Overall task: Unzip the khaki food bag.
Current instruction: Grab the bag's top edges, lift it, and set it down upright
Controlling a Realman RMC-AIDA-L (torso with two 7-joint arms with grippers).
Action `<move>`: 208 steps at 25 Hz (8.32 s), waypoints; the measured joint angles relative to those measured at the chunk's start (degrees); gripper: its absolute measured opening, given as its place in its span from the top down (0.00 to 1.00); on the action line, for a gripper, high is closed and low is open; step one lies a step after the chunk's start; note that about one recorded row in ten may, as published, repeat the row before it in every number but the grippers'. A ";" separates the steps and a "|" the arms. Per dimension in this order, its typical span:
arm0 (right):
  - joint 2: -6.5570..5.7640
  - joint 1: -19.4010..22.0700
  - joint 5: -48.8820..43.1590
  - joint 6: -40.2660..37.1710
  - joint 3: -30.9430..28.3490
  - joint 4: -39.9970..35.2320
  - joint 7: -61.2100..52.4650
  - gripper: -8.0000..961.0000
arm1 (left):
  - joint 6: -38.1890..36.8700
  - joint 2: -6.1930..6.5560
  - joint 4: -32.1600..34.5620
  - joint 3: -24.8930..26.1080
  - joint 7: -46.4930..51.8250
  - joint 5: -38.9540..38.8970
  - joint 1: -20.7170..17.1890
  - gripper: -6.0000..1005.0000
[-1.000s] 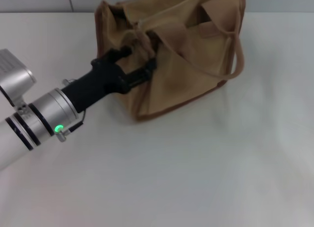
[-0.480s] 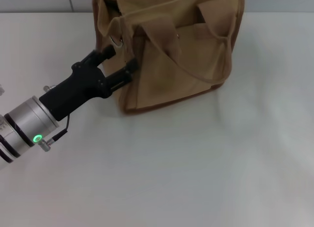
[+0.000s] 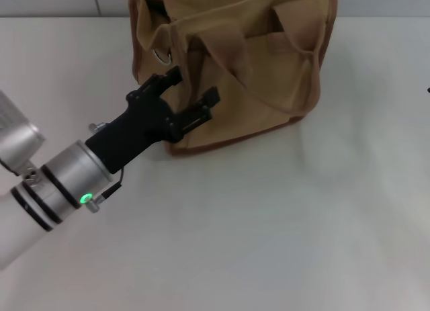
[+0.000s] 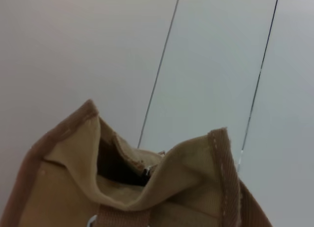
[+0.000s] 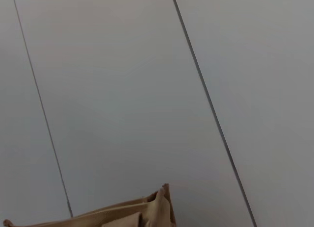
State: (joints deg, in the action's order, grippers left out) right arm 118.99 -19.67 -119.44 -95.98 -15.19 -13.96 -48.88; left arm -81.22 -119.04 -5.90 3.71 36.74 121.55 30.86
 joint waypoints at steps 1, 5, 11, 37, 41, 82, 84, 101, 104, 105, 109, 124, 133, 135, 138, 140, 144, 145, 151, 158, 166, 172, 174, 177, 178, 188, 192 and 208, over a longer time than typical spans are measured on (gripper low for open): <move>0.00 0.04 0.00 0.08 0.02 0.07 0.01 0.17 | 0.82 0.00 -0.82 0.59 -1.10 0.00 0.10 0.14; 0.01 0.46 0.00 0.12 0.08 0.08 0.03 0.17 | 3.44 -0.03 -3.10 4.18 -4.70 -0.01 0.02 0.14; 0.01 0.62 0.00 0.34 0.08 0.08 0.05 0.17 | 5.39 -0.09 -3.68 8.22 -5.40 0.00 -1.10 0.15; 0.10 -0.02 -0.01 3.10 0.07 1.29 0.19 0.17 | -2.24 0.35 -1.62 8.51 -8.50 0.36 -3.04 0.94; 0.10 -0.04 -0.01 3.54 0.12 1.49 0.19 0.17 | -8.66 0.68 5.03 9.34 -5.51 0.16 -3.62 0.94; 0.53 -6.40 -0.47 -3.29 25.82 8.83 15.75 0.22 | -23.55 0.20 12.01 -21.12 -16.29 0.38 -0.89 0.93; 0.53 -6.77 -0.46 -3.54 26.98 9.01 15.93 0.26 | -21.93 0.10 10.63 -21.28 -17.22 0.38 -0.52 0.93; 0.48 -6.43 -0.43 -4.43 32.08 9.06 16.75 0.47 | -18.40 -0.05 8.05 -21.67 -19.39 0.33 -0.16 0.92; 0.56 -6.74 -0.20 -3.80 32.12 9.79 17.32 0.53 | -18.42 -0.05 7.60 -21.80 -19.48 0.37 -0.14 0.92; 0.56 -6.74 -0.20 -3.80 32.12 9.79 17.32 0.56 | -18.44 -0.05 7.49 -21.96 -19.63 0.39 -0.13 0.92; 0.61 -6.87 -0.05 -3.36 31.79 10.52 17.33 0.66 | -18.55 -0.04 6.99 -23.06 -20.25 0.41 -0.10 0.92; 0.63 -7.75 -0.20 -0.44 32.16 12.38 17.78 0.77 | -18.89 -0.05 5.98 -23.32 -21.10 0.55 -0.10 0.91; 0.62 -7.39 -0.23 -0.88 32.33 12.82 19.50 0.90 | -18.65 -0.05 5.87 -23.14 -21.10 0.55 -0.10 0.91; 0.62 -7.28 -0.24 -1.05 32.33 12.83 19.53 0.93 | -18.59 -0.05 5.87 -23.10 -21.10 0.51 -0.10 0.91; 0.62 -7.16 -0.24 -1.15 32.31 12.86 19.53 0.98 | -18.53 -0.05 5.88 -23.05 -21.10 0.48 -0.10 0.91; 0.63 -7.10 -0.21 -1.12 32.14 13.08 19.53 0.98 | -18.52 -0.05 5.89 -23.00 -21.10 0.43 -0.10 0.91; 0.63 -7.07 -0.14 -0.85 31.99 13.26 19.53 0.98 | -18.63 -0.05 5.83 -22.12 -21.09 0.35 -0.36 0.91; 0.63 -7.07 -0.14 -0.85 31.99 13.26 19.53 0.98 | -18.69 -0.06 5.65 -21.31 -21.09 0.35 -0.50 0.91; 0.63 -7.02 -0.01 -0.77 31.90 13.21 20.08 0.98 | -18.99 -0.05 4.74 -16.86 -21.08 0.31 -1.35 0.91; 0.63 -6.91 0.06 -0.73 31.76 13.26 20.81 0.98 | -21.14 -0.05 4.32 -15.56 -21.45 0.17 -1.91 0.91; 0.32 -7.58 0.21 -5.45 31.57 10.71 6.18 0.98 | -22.31 -0.05 4.30 -15.49 -22.62 0.01 -2.23 0.90; 0.15 -8.43 0.24 -6.87 31.55 7.13 -9.93 0.98 | -22.22 -0.05 4.32 -15.43 -22.65 0.00 -2.54 0.90; 0.11 -8.20 0.36 -8.85 31.51 5.90 -13.68 0.98 | -21.97 -0.05 4.32 -15.39 -22.65 -0.01 -2.57 0.90; 0.01 -7.74 0.84 -12.44 31.45 4.00 -18.77 0.98 | -21.72 -0.05 4.32 -15.38 -22.67 0.02 -2.57 0.90; -0.05 -7.68 0.94 -13.16 31.45 3.36 -20.09 0.98 | -21.67 -0.05 4.32 -15.36 -22.67 0.02 -2.57 0.90; -1.24 -6.92 1.39 -15.66 31.21 2.02 -26.43 0.98 | -21.53 -0.05 4.32 -14.62 -22.68 -0.01 -2.79 0.90; -1.12 -7.35 1.30 -11.67 31.64 2.01 -29.04 0.97 | -21.70 -0.05 4.23 -13.90 -22.68 -0.01 -3.00 0.90; 0.00 -7.26 0.33 -5.68 34.08 2.38 -29.23 0.94 | -21.22 -0.14 0.97 -8.00 -25.57 0.01 -4.32 0.89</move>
State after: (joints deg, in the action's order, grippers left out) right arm 118.99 -26.93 -119.11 -101.66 18.88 -11.59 -78.11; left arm -102.44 -119.18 -4.93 -4.28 11.17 121.56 26.54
